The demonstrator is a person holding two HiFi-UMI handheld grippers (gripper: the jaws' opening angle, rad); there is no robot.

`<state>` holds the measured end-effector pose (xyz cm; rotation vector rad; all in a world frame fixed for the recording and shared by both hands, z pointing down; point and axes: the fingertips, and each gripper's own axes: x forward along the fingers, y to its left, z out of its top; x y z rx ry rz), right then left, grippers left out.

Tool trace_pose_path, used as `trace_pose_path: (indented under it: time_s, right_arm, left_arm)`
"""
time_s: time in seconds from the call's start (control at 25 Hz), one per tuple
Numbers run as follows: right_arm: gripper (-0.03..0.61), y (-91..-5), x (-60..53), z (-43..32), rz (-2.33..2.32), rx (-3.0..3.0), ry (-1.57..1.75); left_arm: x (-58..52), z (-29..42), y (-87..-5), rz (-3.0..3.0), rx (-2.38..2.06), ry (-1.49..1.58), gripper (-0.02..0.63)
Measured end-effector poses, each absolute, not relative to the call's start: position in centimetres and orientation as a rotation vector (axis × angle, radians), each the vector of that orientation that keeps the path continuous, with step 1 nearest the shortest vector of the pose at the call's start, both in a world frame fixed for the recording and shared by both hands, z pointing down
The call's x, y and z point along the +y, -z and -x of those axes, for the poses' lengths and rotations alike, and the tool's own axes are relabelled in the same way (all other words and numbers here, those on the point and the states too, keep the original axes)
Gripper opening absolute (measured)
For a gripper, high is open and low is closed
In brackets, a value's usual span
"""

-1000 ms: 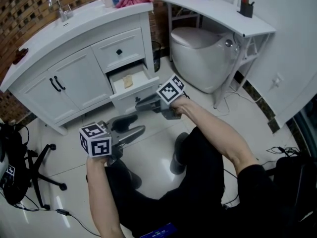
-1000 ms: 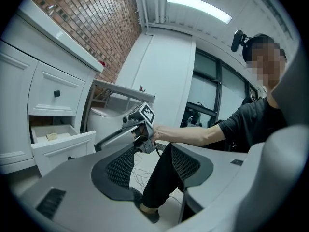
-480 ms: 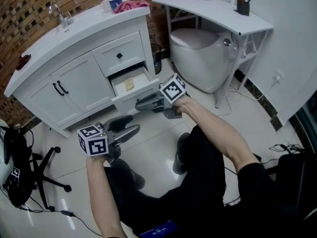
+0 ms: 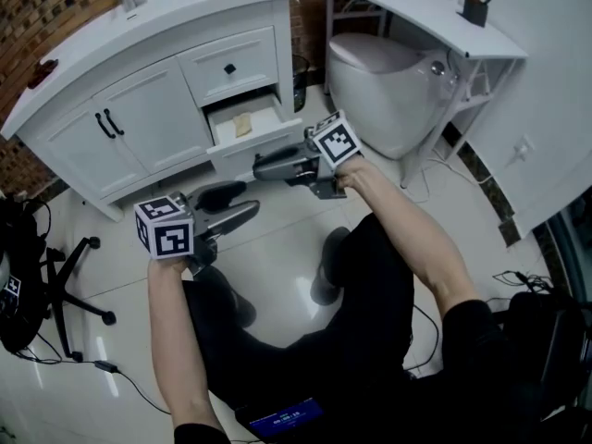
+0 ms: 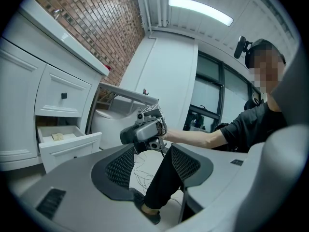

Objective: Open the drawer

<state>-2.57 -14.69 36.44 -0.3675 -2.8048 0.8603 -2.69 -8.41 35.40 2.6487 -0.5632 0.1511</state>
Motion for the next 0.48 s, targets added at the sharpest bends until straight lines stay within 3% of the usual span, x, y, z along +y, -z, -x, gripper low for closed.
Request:
trace_pose_path:
  time_s: [0.48]
  right_arm:
    - [0.118, -36.3, -13.0, 2.9, 0.468, -2.769, -0.807]
  left_arm:
    - [-9.0, 3.1, -35.2, -2.640, -0.583, -0.139, 0.245]
